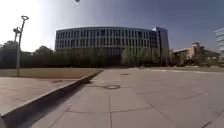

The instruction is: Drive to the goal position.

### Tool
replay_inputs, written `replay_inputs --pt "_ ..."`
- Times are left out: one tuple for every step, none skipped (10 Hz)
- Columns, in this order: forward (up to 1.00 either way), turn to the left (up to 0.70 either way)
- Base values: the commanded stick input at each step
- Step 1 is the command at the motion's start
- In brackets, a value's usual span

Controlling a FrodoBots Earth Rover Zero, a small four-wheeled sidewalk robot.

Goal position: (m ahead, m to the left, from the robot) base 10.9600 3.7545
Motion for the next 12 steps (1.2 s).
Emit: replay_inputs --pt "0.05 0.01" --pt "0.05 0.01" --pt "0.05 0.01" --pt "0.05 0.01" --pt "0.05 0.01" --pt "0.05 0.01" --pt "0.05 0.01" --pt "0.05 0.01" --pt "0.05 0.01" --pt "0.05 0.01" --pt "0.05 0.01" --pt "0.05 0.01"
